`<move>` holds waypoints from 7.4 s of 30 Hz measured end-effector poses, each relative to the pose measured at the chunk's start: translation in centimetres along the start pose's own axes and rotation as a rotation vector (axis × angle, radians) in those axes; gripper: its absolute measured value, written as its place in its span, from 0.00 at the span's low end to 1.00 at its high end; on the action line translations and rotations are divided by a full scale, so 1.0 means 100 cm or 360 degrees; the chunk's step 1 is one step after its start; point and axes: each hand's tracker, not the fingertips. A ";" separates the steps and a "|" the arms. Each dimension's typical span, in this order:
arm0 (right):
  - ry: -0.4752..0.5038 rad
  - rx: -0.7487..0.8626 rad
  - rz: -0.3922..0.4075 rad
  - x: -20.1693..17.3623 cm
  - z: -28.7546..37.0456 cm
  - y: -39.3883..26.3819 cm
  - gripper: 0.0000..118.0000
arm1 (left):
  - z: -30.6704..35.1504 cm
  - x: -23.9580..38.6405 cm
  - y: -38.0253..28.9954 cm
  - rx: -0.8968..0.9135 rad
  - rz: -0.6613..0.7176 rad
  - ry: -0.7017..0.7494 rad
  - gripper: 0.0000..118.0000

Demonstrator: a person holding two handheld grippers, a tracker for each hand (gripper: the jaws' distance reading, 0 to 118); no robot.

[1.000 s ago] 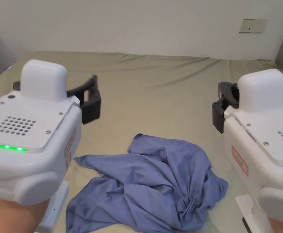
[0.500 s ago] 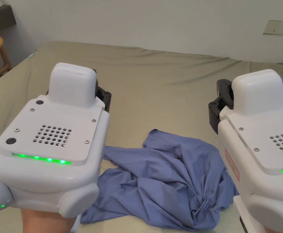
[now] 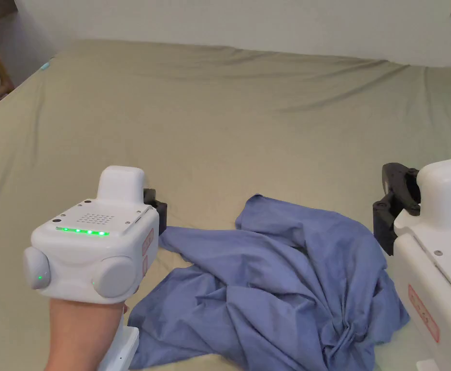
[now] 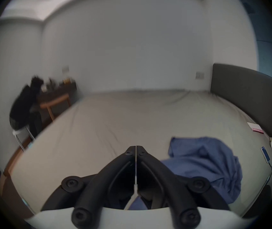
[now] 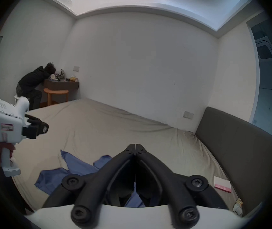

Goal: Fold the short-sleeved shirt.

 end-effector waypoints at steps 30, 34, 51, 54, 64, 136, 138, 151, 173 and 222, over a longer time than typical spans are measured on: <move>0.0444 -0.1029 0.0191 0.063 -0.297 -0.092 1.00 | -0.084 -0.026 -0.035 -0.0227 -0.0094 0.0033 0.06; 0.0447 -0.1216 0.0245 0.049 -0.351 -0.129 1.00 | -0.054 -0.036 -0.039 -0.0214 -0.0042 0.0031 0.06; 0.0517 -0.1136 0.0203 0.035 -0.315 -0.120 0.03 | -0.034 -0.042 -0.042 -0.0218 -0.0042 0.0088 0.06; 0.0501 -0.1010 0.0119 0.062 -0.284 -0.089 0.03 | -0.020 -0.044 -0.023 -0.0119 -0.0032 0.0128 0.06; 0.0226 -0.0486 -0.0107 0.165 -0.131 0.019 0.03 | 0.059 -0.061 0.070 0.0315 -0.0062 0.0230 0.06; -0.0338 -0.0001 -0.0079 0.215 -0.299 0.159 0.03 | -0.128 -0.014 0.355 0.0437 -0.0292 0.0258 0.06; -0.0291 -0.0063 -0.0129 0.206 -0.300 0.130 0.03 | -0.143 -0.016 0.328 0.0383 -0.0296 0.0256 0.06; 0.0015 -0.0615 -0.0336 0.130 -0.200 -0.101 0.03 | -0.116 -0.029 0.043 -0.0239 -0.0434 0.0138 0.06; 0.0326 -0.1476 -0.0290 0.090 0.013 -0.239 0.03 | 0.036 -0.042 -0.147 -0.0912 -0.0882 -0.0009 0.06; -0.0046 -0.0449 -0.0120 0.054 -0.105 -0.048 0.01 | -0.195 -0.018 0.042 -0.0285 -0.0250 0.0118 0.15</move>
